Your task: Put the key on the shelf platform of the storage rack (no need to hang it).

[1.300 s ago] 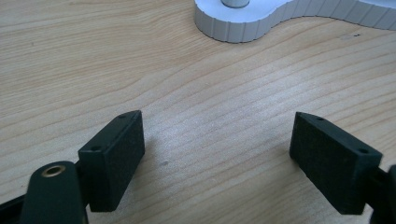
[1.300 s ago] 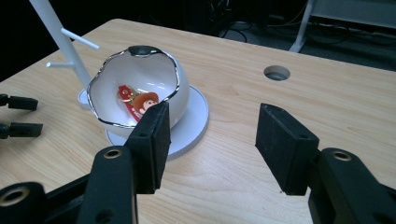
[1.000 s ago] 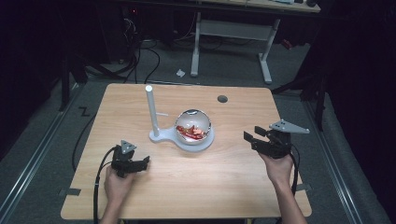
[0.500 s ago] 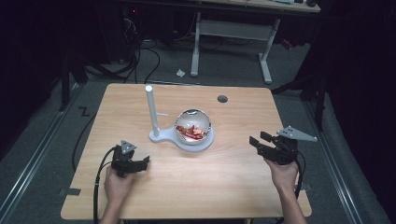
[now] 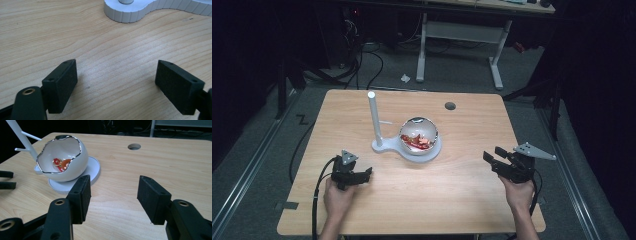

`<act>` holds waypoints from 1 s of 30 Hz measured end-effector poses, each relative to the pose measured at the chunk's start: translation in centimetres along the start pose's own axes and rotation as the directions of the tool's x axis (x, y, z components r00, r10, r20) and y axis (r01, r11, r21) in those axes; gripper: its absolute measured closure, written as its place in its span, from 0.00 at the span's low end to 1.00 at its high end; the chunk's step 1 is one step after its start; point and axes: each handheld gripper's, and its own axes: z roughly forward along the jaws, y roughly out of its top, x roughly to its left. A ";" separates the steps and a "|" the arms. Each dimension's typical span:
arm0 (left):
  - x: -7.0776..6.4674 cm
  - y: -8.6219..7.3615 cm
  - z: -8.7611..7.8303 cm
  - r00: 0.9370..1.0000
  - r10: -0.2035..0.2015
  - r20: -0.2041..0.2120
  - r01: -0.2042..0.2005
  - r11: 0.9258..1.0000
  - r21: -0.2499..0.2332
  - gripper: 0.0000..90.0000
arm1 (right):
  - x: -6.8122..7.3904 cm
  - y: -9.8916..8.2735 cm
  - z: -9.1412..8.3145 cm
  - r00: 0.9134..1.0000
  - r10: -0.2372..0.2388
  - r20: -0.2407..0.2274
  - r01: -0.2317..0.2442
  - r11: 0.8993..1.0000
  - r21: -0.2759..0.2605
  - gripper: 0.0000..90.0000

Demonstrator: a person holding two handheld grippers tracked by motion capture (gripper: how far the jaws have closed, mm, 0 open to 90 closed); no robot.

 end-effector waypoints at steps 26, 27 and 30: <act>0.0 0.0 0.0 1.000 0.000 0.000 0.000 1.000 0.000 0.20 | -0.5 -3.7 1.5 0.999 0.039 0.014 -0.040 0.998 0.047 0.48; 0.0 0.0 0.0 1.000 0.000 0.000 0.000 1.000 0.000 0.21 | -0.5 -3.9 1.6 0.999 0.043 0.015 -0.044 0.998 0.051 0.48; 0.0 0.0 0.0 1.000 -0.001 0.000 0.001 1.000 -0.001 0.21 | -0.5 -4.2 2.0 0.999 0.041 0.018 -0.042 0.997 0.057 0.48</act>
